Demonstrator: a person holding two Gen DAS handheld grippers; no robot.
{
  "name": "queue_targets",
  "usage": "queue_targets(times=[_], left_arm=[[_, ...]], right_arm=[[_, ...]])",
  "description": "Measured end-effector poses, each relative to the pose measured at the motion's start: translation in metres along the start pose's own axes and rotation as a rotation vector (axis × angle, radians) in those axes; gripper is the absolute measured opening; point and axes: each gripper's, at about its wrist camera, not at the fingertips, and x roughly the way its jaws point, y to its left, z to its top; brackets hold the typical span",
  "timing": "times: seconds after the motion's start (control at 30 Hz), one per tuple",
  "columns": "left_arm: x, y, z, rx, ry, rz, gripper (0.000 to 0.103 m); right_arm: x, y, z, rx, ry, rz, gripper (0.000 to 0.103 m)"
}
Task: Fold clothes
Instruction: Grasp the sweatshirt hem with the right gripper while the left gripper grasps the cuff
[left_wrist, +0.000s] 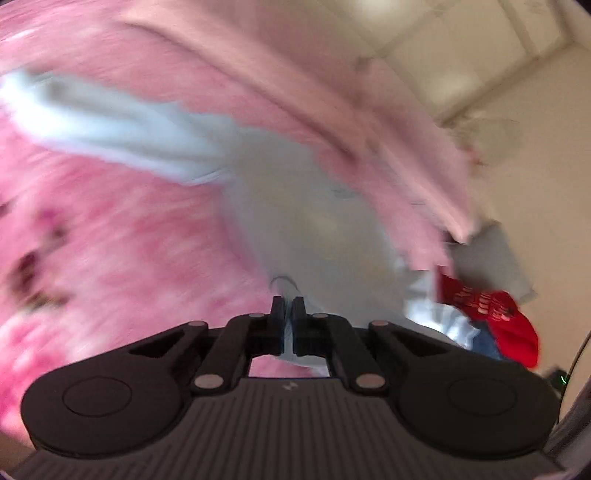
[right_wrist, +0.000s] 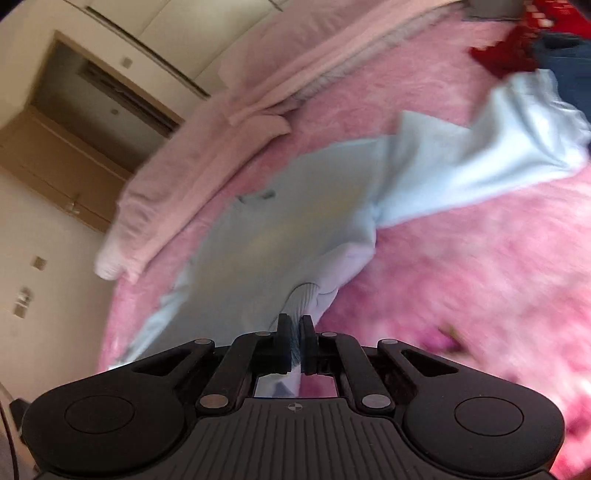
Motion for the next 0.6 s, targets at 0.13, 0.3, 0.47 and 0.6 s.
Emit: queue_targets(times=[0.13,0.3,0.47,0.6], left_arm=[[0.037,0.011,-0.02,0.044,0.191,0.255,0.0],[0.062,0.005,-0.023,0.074,0.187,0.243,0.021],[0.086,0.004,-0.015,0.086,0.156,0.24,0.034],[0.116,0.013,-0.015,0.1,0.164,0.278,0.032]], right_arm=[[0.033,-0.027,-0.032,0.059,0.32,-0.294,0.004],[0.047,-0.051,-0.048,0.14,0.268,-0.337,0.014],[0.054,-0.057,-0.038,0.129,0.121,-0.238,0.065],[0.081,-0.063,-0.037,0.153,0.127,-0.115,0.063]])
